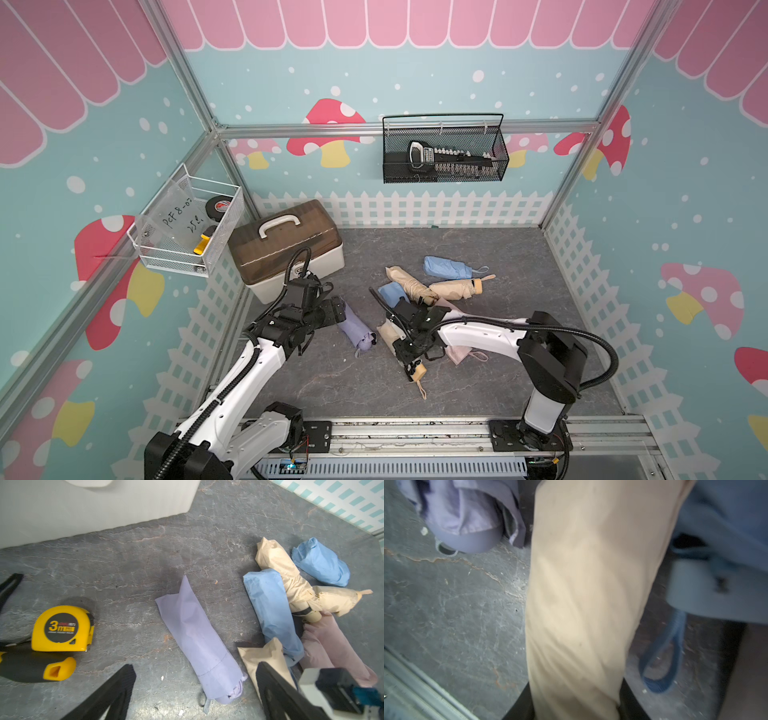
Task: Take umbrellas out of sleeves
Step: Pick up the umbrella from the center of the board.
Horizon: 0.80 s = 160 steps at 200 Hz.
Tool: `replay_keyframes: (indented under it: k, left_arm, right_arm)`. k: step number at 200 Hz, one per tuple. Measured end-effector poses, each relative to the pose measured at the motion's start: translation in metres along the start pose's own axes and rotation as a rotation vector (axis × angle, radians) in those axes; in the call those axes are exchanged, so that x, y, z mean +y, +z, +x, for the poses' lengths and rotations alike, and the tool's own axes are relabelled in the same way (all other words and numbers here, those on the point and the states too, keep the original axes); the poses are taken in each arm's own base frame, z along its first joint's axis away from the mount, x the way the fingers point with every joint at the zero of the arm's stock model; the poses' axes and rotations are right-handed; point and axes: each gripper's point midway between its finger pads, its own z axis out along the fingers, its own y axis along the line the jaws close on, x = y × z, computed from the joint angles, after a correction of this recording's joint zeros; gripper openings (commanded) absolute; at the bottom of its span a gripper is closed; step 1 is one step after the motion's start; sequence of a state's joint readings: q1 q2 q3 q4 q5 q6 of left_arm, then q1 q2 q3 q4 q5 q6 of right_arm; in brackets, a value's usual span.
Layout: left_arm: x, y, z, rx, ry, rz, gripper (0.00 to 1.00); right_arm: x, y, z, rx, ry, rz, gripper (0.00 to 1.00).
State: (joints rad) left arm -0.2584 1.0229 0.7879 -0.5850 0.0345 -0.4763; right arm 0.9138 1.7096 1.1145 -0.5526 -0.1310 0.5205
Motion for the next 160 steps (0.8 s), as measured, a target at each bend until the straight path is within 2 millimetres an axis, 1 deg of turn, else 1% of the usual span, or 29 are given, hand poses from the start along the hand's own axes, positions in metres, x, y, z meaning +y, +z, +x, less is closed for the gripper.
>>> replay_keyframes:
  k: [9,20,37,44,56,64,76,92,110,142,160]
  left_arm:
    - [-0.009,0.000,-0.002,0.006,-0.011,0.045,0.91]
    - [-0.023,0.001,-0.008,0.014,-0.028,0.113,0.91]
    - [-0.056,0.002,-0.023,0.028,-0.060,0.253,0.91]
    - [-0.070,0.003,-0.031,0.036,-0.073,0.313,0.91]
    - [-0.095,0.003,-0.045,0.049,-0.087,0.408,0.91]
    - [-0.111,0.002,-0.055,0.057,-0.093,0.470,0.91]
    - [-0.130,-0.001,-0.066,0.066,-0.092,0.541,0.91]
    - [-0.152,-0.009,-0.076,0.077,-0.079,0.624,0.91]
    - [-0.166,-0.017,-0.078,0.098,-0.067,0.691,0.91]
    - [-0.175,-0.020,-0.069,0.158,-0.063,0.747,0.90]
    - [-0.178,-0.022,-0.064,0.183,-0.062,0.767,0.86]
  right_arm:
    - [-0.004,-0.017,-0.005,-0.028,0.034,-0.057,0.30]
    - [-0.008,-0.043,-0.019,-0.091,0.072,-0.132,0.31]
    - [-0.009,-0.084,-0.046,-0.197,0.099,-0.246,0.31]
    - [-0.005,-0.098,-0.056,-0.231,0.096,-0.292,0.31]
    - [0.007,-0.121,-0.073,-0.278,0.075,-0.376,0.31]
    - [0.015,-0.133,-0.081,-0.298,0.057,-0.421,0.31]
    - [0.028,-0.147,-0.090,-0.316,0.028,-0.483,0.31]
    - [0.039,-0.158,-0.099,-0.326,0.000,-0.538,0.31]
    - [0.045,-0.162,-0.105,-0.323,-0.013,-0.572,0.31]
    - [0.048,-0.157,-0.114,-0.309,-0.014,-0.590,0.31]
    - [0.048,-0.152,-0.117,-0.302,-0.010,-0.589,0.31]
